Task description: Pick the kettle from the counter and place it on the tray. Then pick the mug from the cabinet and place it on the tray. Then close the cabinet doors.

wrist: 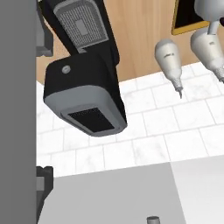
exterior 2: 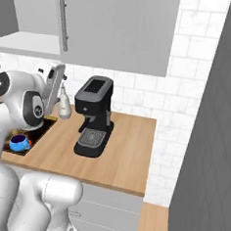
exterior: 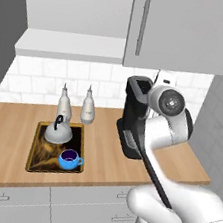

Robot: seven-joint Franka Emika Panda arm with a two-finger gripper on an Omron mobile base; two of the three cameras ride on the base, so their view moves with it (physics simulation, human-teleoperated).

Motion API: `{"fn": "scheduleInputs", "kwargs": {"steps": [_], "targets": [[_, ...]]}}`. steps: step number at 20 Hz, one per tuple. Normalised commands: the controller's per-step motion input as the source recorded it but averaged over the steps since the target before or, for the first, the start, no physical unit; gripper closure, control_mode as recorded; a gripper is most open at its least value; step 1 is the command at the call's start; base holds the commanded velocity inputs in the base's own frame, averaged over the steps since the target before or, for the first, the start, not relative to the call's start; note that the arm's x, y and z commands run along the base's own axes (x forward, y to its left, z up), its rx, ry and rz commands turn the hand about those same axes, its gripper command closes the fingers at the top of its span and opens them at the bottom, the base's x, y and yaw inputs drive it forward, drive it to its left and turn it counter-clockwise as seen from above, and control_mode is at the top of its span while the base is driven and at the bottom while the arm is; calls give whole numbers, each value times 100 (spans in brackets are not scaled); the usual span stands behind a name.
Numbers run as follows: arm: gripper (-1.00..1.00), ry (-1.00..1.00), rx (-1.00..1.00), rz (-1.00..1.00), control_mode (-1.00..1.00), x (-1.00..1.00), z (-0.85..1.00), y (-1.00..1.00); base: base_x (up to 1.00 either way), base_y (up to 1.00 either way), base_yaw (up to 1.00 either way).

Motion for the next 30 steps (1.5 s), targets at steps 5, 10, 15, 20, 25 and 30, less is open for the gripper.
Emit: {"fn": "scheduleInputs", "kwargs": {"steps": [5,10,15,20,25,30], "targets": [[-100,0,-6,0,-100,-40,-12,26,0,0,0],[-100,1,-24,0,-100,-6,-8,88,0,0,0],[-100,0,-31,0,-100,0,9,94,0,0,0],[-100,2,-9,0,-100,0,-3,26,0,0,0],[-100,-2,-14,-6,-100,-39,0,42,0,0,0],[-100,0,-17,-18,-100,-34,0,57,0,0,0]]}}
